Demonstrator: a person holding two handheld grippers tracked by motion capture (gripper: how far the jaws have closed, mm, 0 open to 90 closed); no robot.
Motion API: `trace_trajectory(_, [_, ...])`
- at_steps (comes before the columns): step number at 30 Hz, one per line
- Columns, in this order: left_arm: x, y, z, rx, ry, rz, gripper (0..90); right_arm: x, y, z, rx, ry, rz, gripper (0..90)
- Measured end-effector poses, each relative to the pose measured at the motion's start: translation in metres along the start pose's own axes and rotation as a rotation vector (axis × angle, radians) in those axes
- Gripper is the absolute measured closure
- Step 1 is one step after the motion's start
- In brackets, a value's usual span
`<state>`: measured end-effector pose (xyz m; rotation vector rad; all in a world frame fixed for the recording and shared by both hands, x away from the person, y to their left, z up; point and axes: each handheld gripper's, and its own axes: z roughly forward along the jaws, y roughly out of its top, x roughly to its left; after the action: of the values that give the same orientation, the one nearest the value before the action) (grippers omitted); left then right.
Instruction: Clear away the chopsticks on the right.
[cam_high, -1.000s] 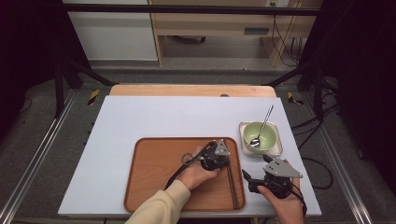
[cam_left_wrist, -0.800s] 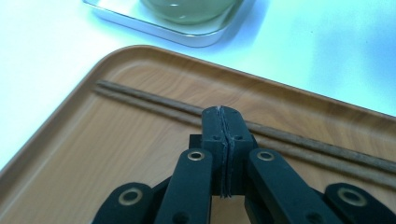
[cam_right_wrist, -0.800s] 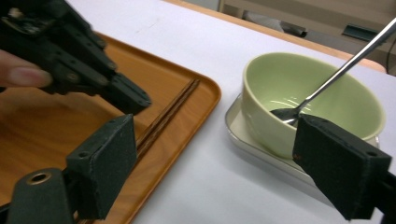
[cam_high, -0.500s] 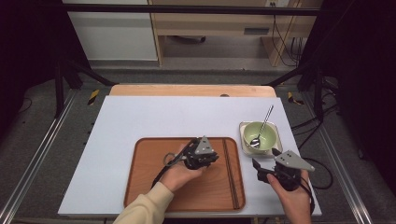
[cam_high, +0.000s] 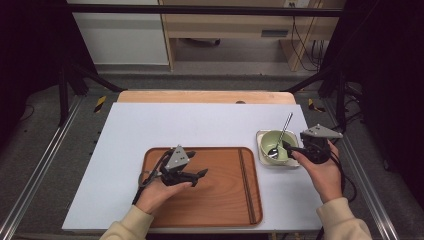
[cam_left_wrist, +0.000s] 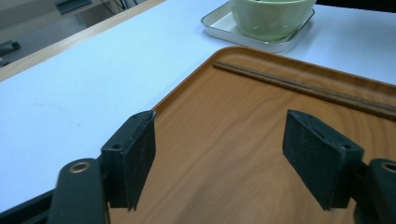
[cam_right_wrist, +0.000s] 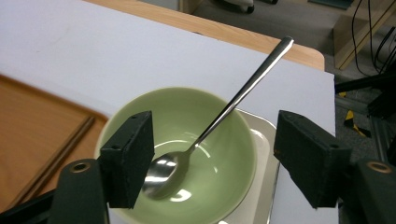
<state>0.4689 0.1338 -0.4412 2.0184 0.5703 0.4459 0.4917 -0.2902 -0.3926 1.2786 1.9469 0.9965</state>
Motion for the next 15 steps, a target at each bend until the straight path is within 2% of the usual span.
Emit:
trace_trajectory(6, [0.016, -0.008, -0.017, -0.030, 0.025, -0.045, 19.3, -0.017, 0.004, 0.021, 0.036, 0.018, 0.047, 33.5])
trace_trajectory(10, [0.024, -0.010, -0.024, -0.040, 0.038, -0.062, 18.7, -0.022, 0.005, 0.027, 0.054, 0.021, 0.036, 33.5])
trace_trajectory(15, [0.033, -0.014, -0.036, -0.055, 0.067, -0.083, 17.1, -0.025, 0.009, 0.029, 0.043, 0.027, 0.030, 33.6])
